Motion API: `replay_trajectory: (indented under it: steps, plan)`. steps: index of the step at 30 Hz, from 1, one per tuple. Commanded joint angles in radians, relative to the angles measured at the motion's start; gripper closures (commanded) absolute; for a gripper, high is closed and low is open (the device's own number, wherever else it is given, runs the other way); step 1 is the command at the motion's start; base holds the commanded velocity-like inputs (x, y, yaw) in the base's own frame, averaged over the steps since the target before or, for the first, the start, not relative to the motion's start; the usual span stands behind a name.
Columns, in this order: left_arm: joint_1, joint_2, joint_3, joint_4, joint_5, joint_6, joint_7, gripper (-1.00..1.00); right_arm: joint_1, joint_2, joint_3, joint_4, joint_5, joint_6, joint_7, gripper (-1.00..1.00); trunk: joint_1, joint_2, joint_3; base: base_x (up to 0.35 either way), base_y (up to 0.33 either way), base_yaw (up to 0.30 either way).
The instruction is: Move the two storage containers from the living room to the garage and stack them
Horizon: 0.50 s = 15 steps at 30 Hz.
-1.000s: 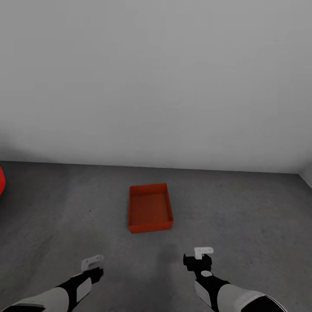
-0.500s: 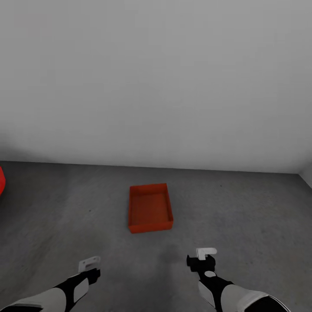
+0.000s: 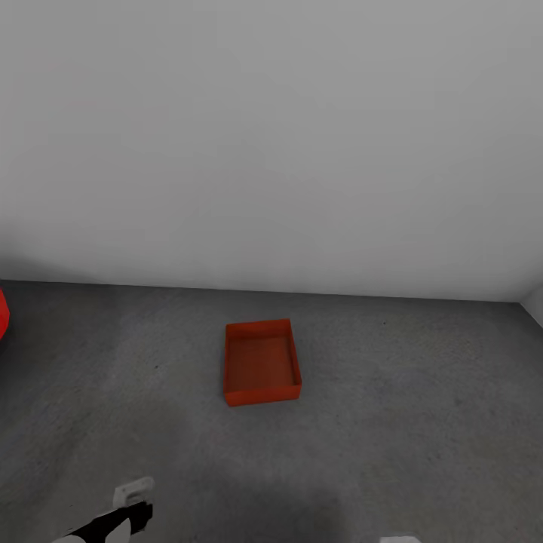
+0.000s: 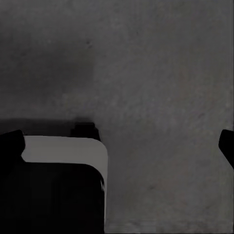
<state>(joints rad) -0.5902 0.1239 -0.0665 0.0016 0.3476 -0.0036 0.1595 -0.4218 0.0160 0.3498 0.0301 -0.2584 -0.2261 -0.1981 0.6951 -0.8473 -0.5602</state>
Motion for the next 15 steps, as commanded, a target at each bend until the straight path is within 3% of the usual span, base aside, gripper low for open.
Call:
replay_trajectory:
  steps: [1,3,4,7,10,15]
  plan:
    - [0.032,-0.003,-0.009,0.0,0.006,0.001,0.002,-1.0,0.029,0.001,0.01,0.003,-0.008,0.003,0.0,-1.0,0.0,-0.001,0.0,0.0,0.0,0.0]
    - [0.085,-0.006,-0.009,0.0,0.006,0.002,0.001,-1.0,0.082,0.004,0.01,0.002,-0.008,0.019,0.003,-1.0,0.0,-0.001,0.0,0.0,0.0,0.0]
    - [0.167,-0.009,-0.009,-0.001,0.005,-0.004,0.0,-1.0,0.161,0.009,0.009,0.002,-0.009,0.032,0.006,-1.0,0.0,-0.001,0.0,0.0,0.0,0.0]
    - [0.255,-0.01,-0.009,-0.001,0.005,-0.009,-0.001,-1.0,0.248,0.017,0.008,0.002,-0.009,0.023,0.011,-1.0,0.0,-0.001,0.001,0.0,0.0,0.0]
    - [0.295,-0.012,-0.009,-0.001,0.004,-0.012,-0.001,-1.0,0.279,0.02,0.007,0.002,-0.01,0.005,0.018,-1.0,0.0,-0.001,0.005,0.0,0.0,0.0]
    - [0.308,-0.021,-0.008,-0.001,0.005,-0.017,-0.001,-1.0,0.288,0.019,0.006,0.002,-0.011,0.0,0.032,-1.0,0.0,-0.001,0.013,0.0,0.0,0.0]
